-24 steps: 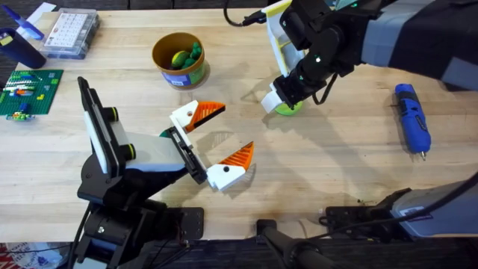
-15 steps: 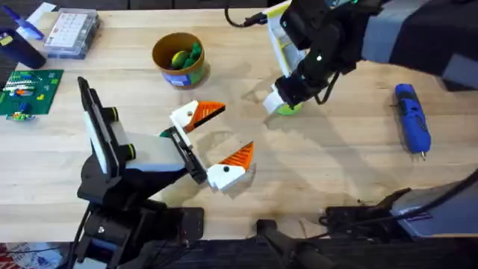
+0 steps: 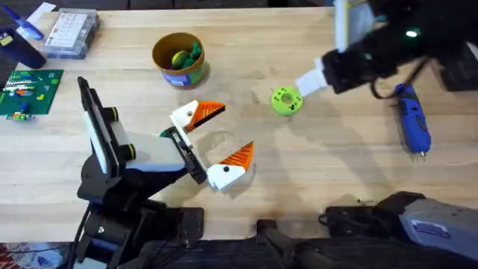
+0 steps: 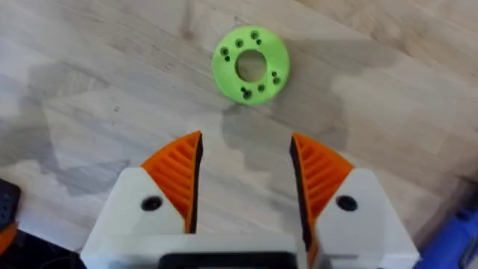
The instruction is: Pick up the gripper from the table and insert it into the empty holder that is missing its gripper. Then pick up a screw, insert it into the mounting hole, and use the screwdriver to tighten it. Finally, clean up the table by picking up the vegetable and placing it into the bucket.
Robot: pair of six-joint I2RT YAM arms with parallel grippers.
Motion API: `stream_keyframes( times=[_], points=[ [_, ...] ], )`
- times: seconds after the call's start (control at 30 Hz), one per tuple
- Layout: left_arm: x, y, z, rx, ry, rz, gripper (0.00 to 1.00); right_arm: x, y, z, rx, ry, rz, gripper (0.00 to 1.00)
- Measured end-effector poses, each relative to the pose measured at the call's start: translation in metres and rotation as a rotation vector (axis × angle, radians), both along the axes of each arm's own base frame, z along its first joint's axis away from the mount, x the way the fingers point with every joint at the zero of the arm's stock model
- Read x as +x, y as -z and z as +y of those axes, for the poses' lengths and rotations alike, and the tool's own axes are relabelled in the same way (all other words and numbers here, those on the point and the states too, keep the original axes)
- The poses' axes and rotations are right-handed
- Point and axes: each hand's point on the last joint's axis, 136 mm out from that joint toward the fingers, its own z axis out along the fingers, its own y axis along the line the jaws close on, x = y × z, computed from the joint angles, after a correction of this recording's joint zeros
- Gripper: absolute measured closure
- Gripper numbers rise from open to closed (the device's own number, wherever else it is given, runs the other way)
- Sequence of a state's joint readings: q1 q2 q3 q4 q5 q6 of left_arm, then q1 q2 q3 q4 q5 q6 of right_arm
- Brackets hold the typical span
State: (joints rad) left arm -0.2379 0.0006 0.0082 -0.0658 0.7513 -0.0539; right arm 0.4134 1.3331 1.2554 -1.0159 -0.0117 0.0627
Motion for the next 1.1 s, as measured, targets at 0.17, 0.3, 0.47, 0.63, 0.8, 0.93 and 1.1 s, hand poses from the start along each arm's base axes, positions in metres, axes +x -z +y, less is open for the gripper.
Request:
stream_keyframes(
  times=[0.17, 0.3, 0.47, 0.63, 0.8, 0.93, 1.1],
  points=[
    [0.0, 0.0, 0.0, 0.0, 0.0, 0.0, 0.01, -0.016, -0.006, -0.019, 0.007, 0.064, -0.028, 0.352],
    [0.0, 0.0, 0.0, 0.0, 0.0, 0.0, 0.01, -0.02, -0.012, -0.021, 0.026, 0.073, -0.071, 0.352],
    [0.0, 0.0, 0.0, 0.0, 0.0, 0.0, 0.01, -0.014, -0.005, -0.018, 0.031, 0.074, -0.081, 0.352],
    [0.0, 0.0, 0.0, 0.0, 0.0, 0.0, 0.01, 0.007, 0.03, -0.009, 0.003, 0.071, -0.019, 0.352],
    [0.0, 0.0, 0.0, 0.0, 0.0, 0.0, 0.01, 0.014, 0.056, 0.01, -0.029, 0.016, 0.025, 0.352],
    [0.0, 0.0, 0.0, 0.0, 0.0, 0.0, 0.01, 0.017, 0.077, 0.019, -0.071, -0.026, 0.06, 0.352],
    [0.0, 0.0, 0.0, 0.0, 0.0, 0.0, 0.01, 0.018, 0.104, 0.017, -0.119, -0.029, 0.128, 0.352]
  ],
)
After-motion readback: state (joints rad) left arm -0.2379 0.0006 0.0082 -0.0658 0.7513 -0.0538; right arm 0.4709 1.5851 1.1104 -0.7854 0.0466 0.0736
